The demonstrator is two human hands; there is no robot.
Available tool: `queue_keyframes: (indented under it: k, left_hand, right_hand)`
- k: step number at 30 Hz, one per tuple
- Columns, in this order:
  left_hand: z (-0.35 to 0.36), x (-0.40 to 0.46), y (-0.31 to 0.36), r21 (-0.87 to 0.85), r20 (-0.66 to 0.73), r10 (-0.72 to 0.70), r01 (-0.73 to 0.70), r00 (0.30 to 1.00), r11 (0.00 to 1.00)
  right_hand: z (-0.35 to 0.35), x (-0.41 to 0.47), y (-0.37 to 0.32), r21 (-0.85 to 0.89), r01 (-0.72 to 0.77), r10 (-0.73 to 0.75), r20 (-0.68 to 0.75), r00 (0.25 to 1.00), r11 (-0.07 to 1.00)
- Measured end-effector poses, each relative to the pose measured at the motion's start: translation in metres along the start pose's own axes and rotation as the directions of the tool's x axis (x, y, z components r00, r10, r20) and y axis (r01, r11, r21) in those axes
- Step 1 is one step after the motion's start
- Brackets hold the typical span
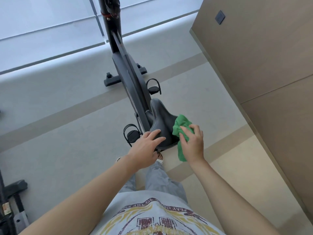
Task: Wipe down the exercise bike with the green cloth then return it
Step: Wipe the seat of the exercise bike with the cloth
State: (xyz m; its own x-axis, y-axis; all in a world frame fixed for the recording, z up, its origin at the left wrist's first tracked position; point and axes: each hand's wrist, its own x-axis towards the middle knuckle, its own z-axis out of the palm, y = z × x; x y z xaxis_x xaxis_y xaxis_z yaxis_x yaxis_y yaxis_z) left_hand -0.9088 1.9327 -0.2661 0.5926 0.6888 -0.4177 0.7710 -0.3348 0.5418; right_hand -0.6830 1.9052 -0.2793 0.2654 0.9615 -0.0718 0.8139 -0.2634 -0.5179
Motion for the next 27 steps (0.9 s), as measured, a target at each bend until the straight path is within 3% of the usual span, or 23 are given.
queue_keyframes:
  k: [8, 15, 21, 27]
  left_hand:
    - [-0.005, 0.010, 0.006, 0.028, 0.036, -0.065, 0.064, 0.997, 0.998]
    - [-0.014, 0.018, 0.002, 0.060, 0.075, -0.038, 0.034, 0.996, 0.998]
    - [-0.011, 0.018, 0.002, 0.060, 0.057, -0.046, 0.042, 0.997, 0.997]
    - [-0.009, 0.017, 0.003, 0.081, 0.089, -0.063, 0.056, 0.994, 0.995]
  right_hand:
    - [0.003, 0.101, -0.017, -0.052, -0.008, 0.017, 0.166, 0.986, 0.999]
    - [0.002, -0.015, 0.007, 0.017, 0.064, -0.064, 0.001, 0.998, 0.998]
    - [0.007, 0.032, 0.000, -0.029, 0.102, -0.103, -0.029, 0.994, 0.994]
    - [0.004, 0.123, 0.001, -0.086, -0.042, 0.063, 0.264, 0.963, 0.995]
